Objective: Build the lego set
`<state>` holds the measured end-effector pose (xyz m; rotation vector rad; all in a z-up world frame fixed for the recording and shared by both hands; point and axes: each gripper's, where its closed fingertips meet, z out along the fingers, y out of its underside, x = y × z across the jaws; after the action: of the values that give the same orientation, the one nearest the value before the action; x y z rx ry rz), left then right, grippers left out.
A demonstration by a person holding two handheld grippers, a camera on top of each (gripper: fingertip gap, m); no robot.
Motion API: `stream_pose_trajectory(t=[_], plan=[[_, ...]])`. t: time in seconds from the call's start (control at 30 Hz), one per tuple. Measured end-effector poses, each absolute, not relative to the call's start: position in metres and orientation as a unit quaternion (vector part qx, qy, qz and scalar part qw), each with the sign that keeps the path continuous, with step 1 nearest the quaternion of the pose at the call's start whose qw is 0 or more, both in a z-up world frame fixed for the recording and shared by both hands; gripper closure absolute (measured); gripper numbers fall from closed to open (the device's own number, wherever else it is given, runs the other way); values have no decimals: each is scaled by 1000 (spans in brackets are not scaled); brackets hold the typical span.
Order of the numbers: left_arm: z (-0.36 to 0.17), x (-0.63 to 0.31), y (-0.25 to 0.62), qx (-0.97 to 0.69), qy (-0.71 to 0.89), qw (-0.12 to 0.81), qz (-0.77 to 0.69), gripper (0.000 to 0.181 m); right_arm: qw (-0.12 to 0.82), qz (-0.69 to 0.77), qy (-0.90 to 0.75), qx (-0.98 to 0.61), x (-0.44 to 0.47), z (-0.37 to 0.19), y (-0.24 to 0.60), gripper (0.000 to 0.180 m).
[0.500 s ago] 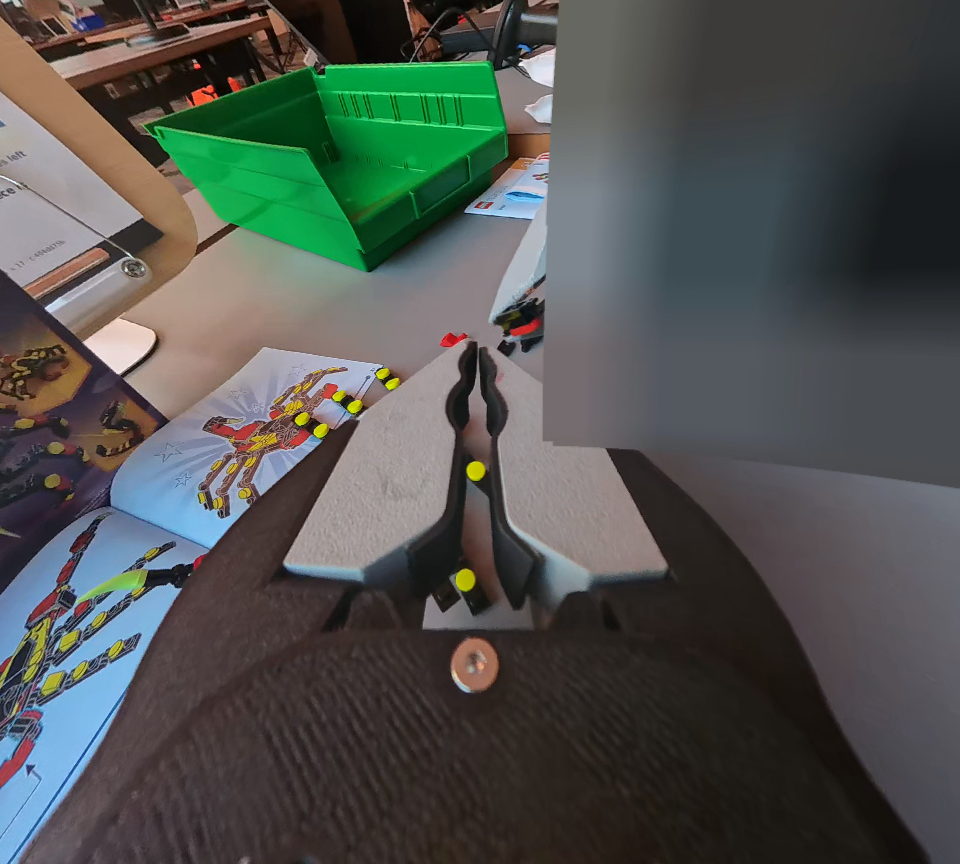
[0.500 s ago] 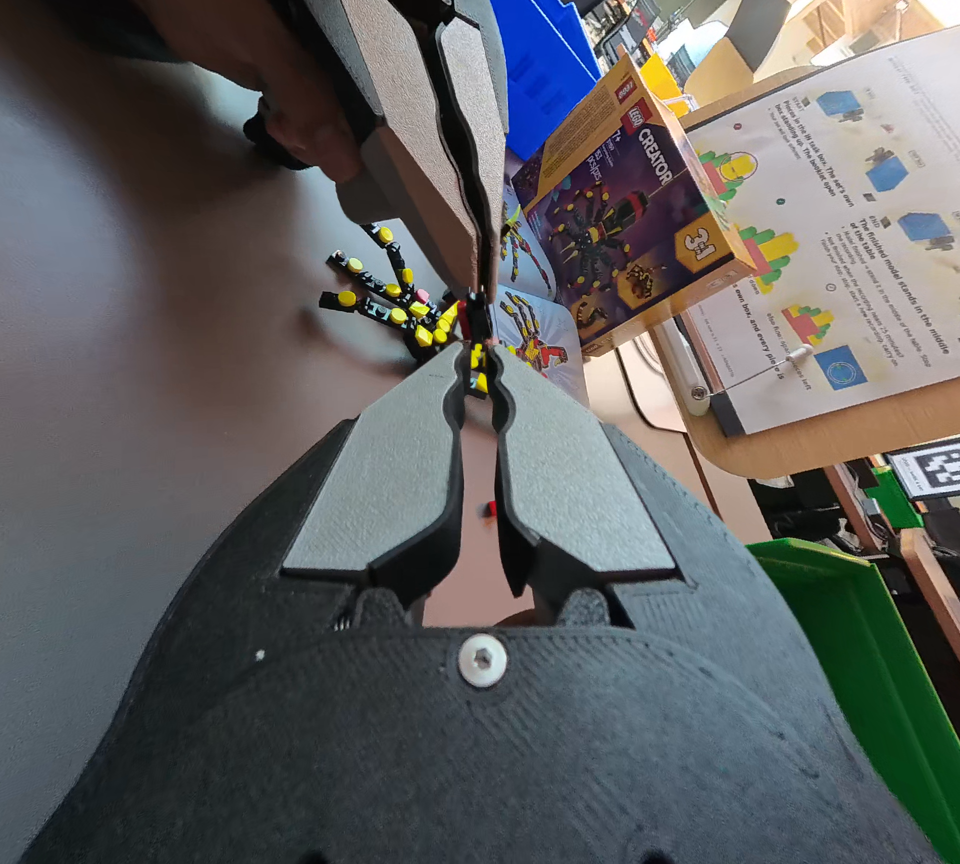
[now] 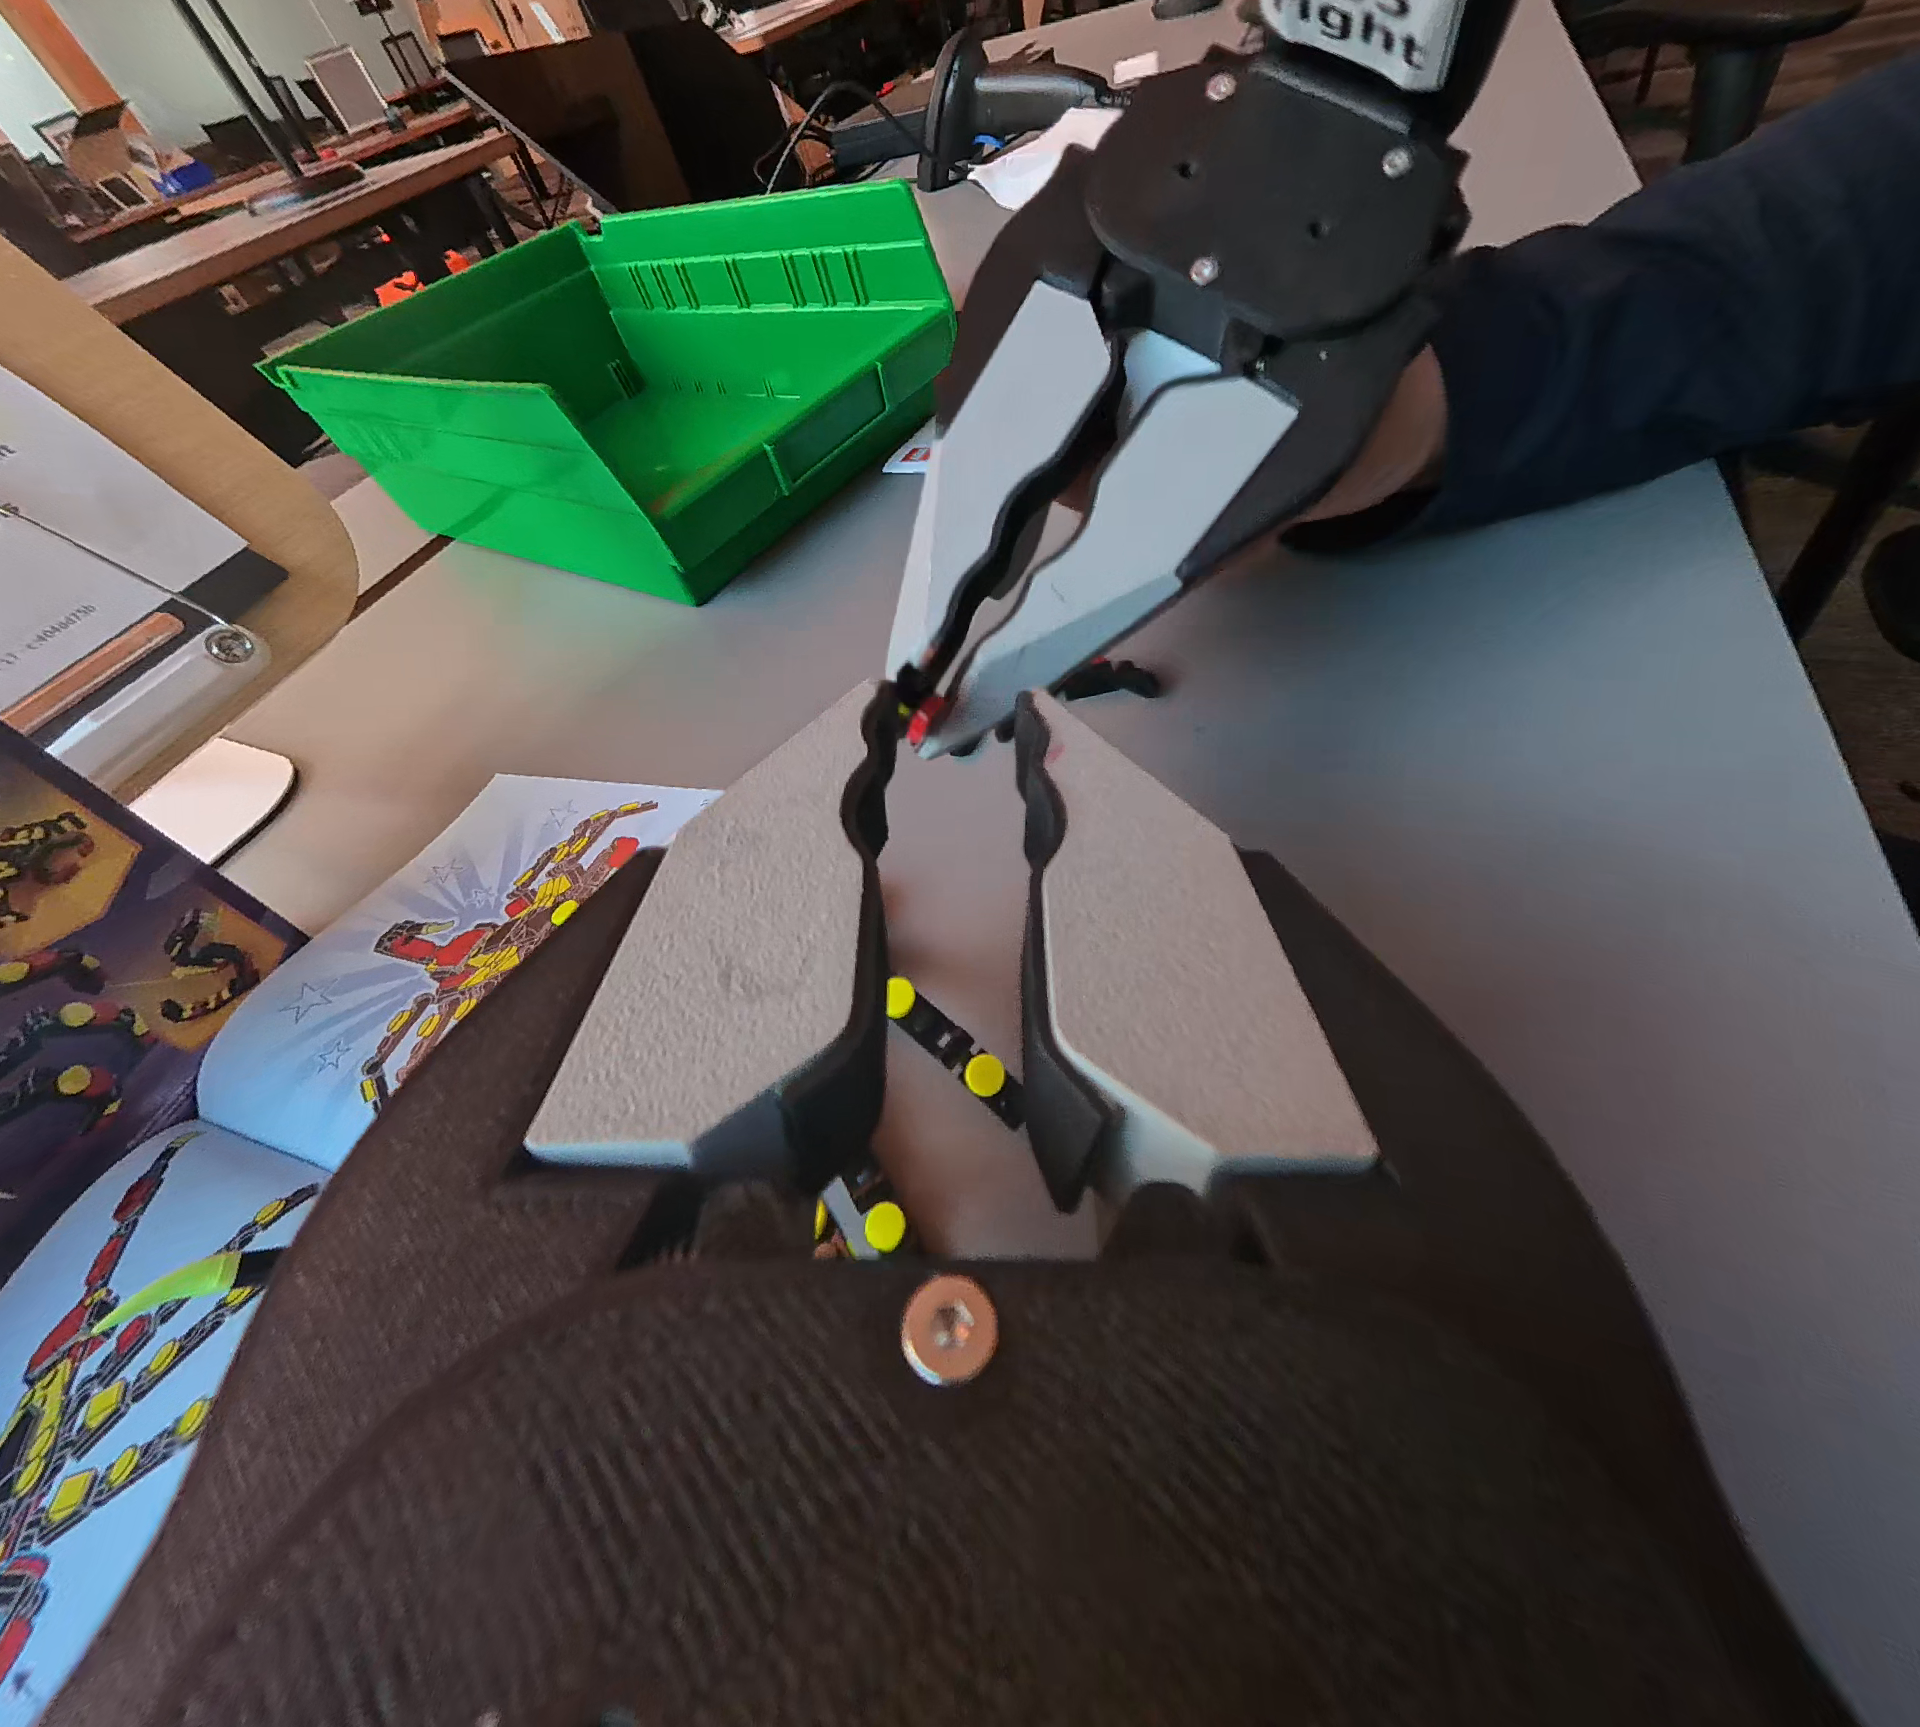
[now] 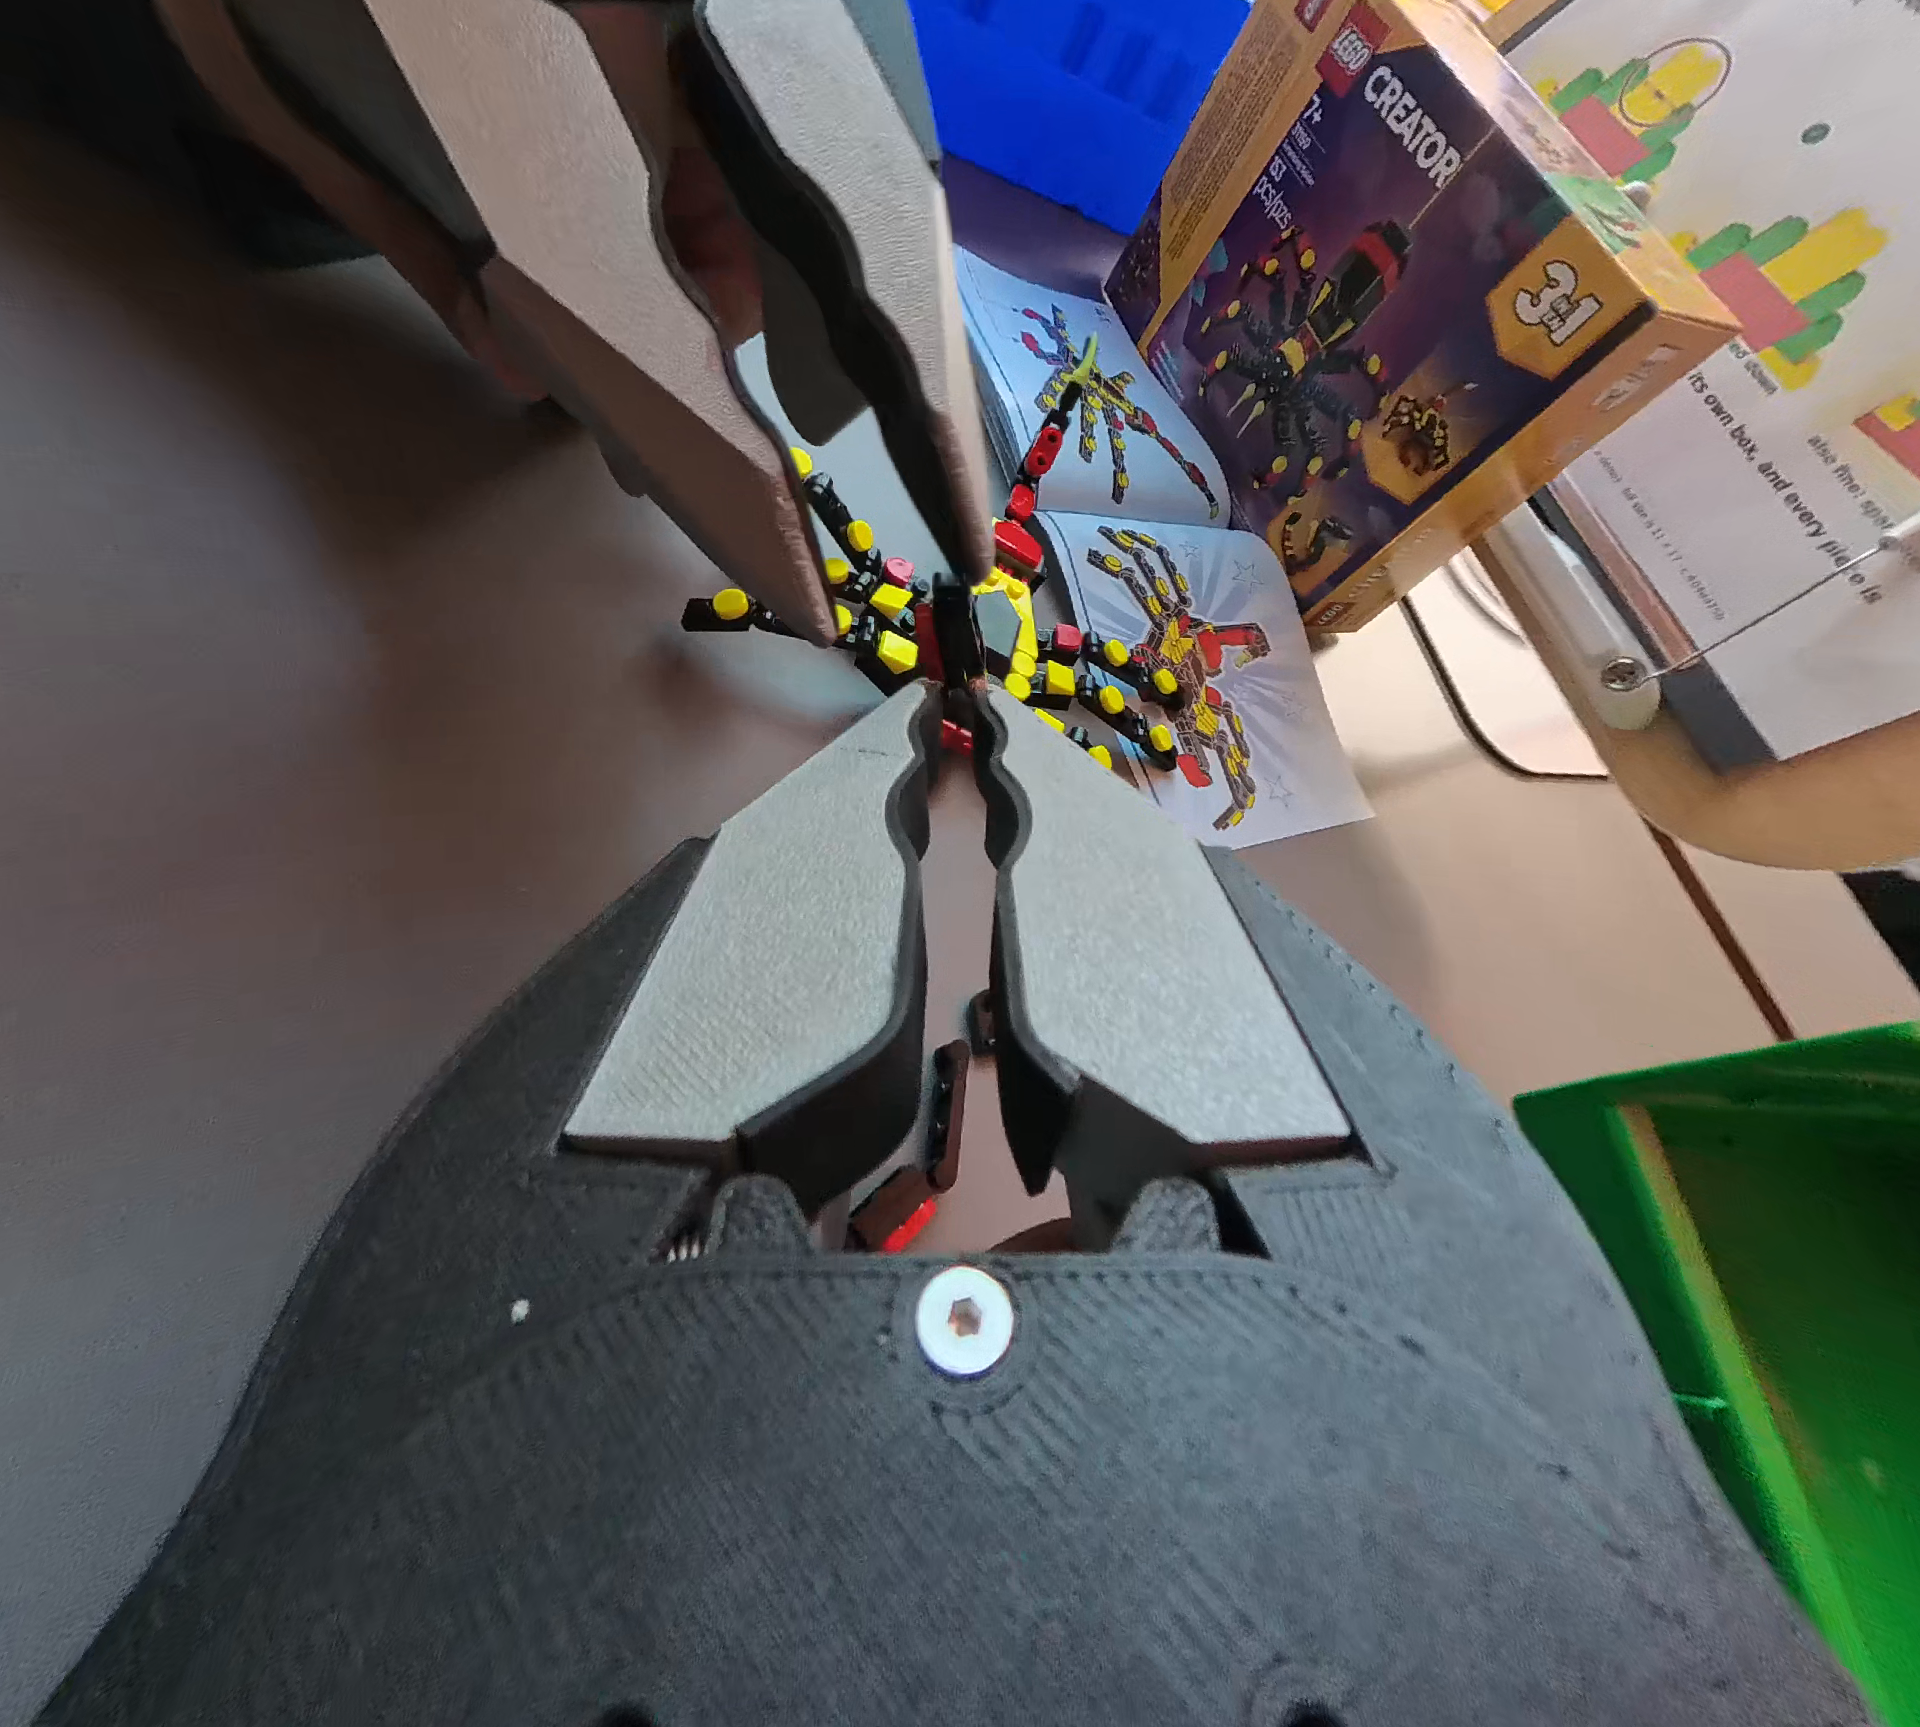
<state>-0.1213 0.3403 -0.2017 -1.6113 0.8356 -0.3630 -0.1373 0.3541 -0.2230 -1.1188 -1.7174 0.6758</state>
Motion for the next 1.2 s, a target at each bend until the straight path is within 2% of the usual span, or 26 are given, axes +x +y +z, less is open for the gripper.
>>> stream_pose_trajectory(t=[0.1,0.17,0.5,0.97,1.2], plan=[[-201,-119,340,-696,356,601,-167,165,489,231,-720,-435,-140,-227,351,177],[-200,-119,338,-692,361,603,-165,181,501,211,-730,-414,-141,-228,346,178],[-199,-125,341,-700,345,599,-180,181,533,194,-713,-412,-137,-221,361,178],[-187,-141,353,-679,324,642,-149,172,575,189,-665,-437,-132,-214,392,178],[-189,-141,352,-670,351,645,-107,174,594,149,-654,-445,-131,-218,407,179]])
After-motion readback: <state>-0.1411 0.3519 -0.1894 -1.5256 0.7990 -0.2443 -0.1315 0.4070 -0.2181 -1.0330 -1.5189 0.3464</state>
